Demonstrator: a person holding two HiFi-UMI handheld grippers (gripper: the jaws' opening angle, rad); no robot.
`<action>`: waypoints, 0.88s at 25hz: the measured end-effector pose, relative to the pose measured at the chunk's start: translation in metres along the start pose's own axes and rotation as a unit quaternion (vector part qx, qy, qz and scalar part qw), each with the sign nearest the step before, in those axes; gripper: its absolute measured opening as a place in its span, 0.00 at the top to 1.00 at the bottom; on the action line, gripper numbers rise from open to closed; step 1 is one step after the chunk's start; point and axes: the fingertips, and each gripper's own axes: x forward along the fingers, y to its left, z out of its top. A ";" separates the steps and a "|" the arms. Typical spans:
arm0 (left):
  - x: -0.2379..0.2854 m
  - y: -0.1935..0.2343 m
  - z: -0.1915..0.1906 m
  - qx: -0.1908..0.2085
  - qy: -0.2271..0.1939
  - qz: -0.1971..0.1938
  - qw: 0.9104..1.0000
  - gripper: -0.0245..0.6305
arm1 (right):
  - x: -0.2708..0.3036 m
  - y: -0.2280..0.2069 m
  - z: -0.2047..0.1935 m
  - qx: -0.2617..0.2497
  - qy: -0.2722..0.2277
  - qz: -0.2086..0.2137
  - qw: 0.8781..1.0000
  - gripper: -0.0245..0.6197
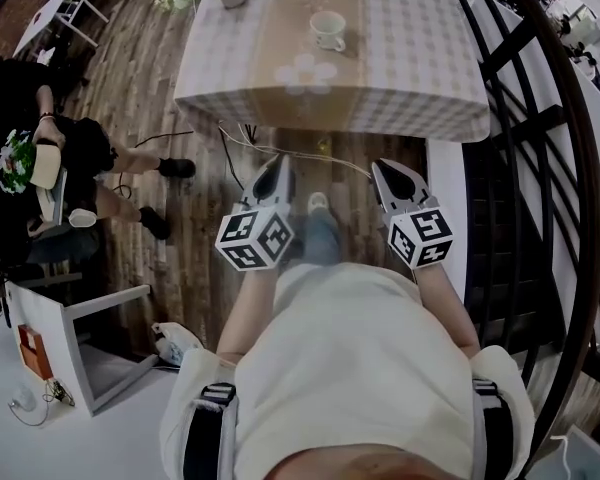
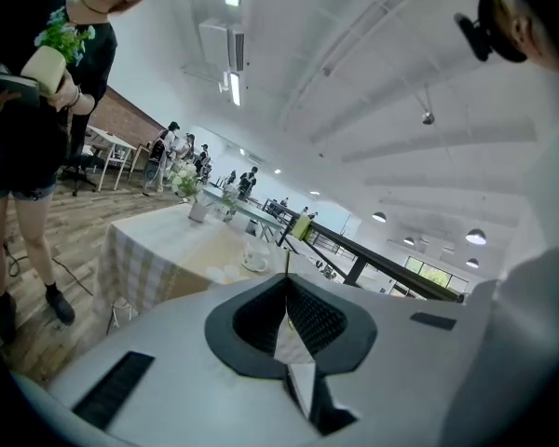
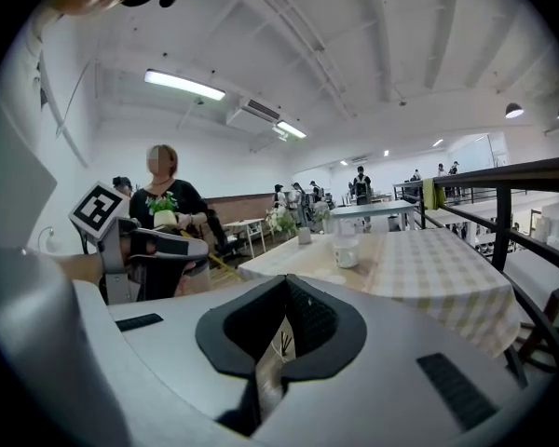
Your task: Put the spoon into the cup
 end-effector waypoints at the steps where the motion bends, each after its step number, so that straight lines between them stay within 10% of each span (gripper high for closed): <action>1: 0.007 0.003 0.004 0.000 0.000 -0.002 1.000 0.96 | 0.007 -0.003 0.003 -0.002 0.000 -0.001 1.000 0.96; 22: 0.118 0.073 0.083 0.007 0.014 -0.044 0.999 0.95 | 0.139 -0.026 0.056 -0.010 0.000 -0.028 1.000 0.96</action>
